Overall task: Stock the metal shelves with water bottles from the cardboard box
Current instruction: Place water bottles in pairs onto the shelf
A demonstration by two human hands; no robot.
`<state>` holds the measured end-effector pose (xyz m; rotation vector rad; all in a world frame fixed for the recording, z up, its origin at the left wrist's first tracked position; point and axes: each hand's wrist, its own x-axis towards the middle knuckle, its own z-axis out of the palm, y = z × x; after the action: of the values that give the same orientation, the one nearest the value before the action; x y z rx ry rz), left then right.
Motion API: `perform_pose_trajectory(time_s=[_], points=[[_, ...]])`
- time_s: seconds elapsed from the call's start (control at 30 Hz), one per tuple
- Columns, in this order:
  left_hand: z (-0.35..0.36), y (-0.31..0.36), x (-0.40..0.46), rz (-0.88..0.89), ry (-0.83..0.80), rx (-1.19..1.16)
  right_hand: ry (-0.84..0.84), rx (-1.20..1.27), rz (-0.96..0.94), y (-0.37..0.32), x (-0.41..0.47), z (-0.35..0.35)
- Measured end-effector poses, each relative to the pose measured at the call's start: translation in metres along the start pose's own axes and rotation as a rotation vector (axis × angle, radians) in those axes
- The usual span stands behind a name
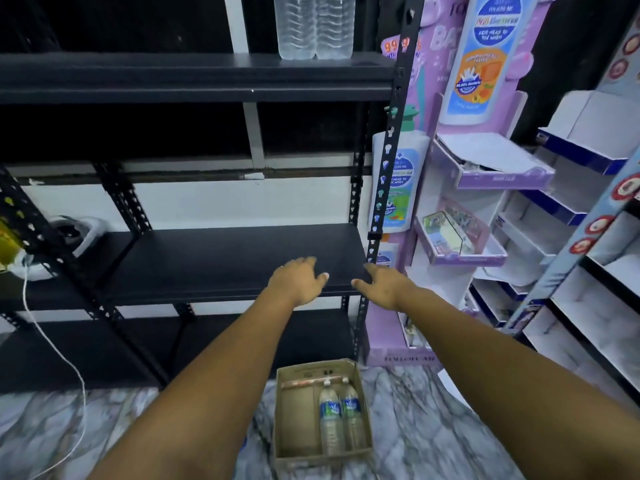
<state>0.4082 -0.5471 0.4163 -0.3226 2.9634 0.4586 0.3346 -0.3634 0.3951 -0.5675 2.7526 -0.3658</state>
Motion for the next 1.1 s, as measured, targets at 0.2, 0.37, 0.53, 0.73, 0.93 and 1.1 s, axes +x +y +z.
perform_pose_trajectory(time_s=[0.2,0.37,0.53,0.73,0.93,1.1], points=[[0.042,-0.01,0.001,-0.001,-0.062,-0.015,-0.075,0.027,0.019,0.009,-0.001,0.04],[0.074,-0.02,-0.005,-0.039,-0.1,-0.053,-0.112,0.05,0.016,0.015,0.002,0.073],[0.106,-0.036,-0.012,-0.099,-0.143,-0.069,-0.164,0.065,0.014,0.022,0.007,0.106],[0.141,-0.053,-0.008,-0.12,-0.189,-0.091,-0.23,0.053,0.021,0.028,0.017,0.145],[0.186,-0.075,0.02,-0.098,-0.294,-0.076,-0.309,0.1,0.071,0.035,0.042,0.193],[0.241,-0.097,0.054,-0.108,-0.315,-0.085,-0.358,0.137,0.126,0.047,0.077,0.243]])
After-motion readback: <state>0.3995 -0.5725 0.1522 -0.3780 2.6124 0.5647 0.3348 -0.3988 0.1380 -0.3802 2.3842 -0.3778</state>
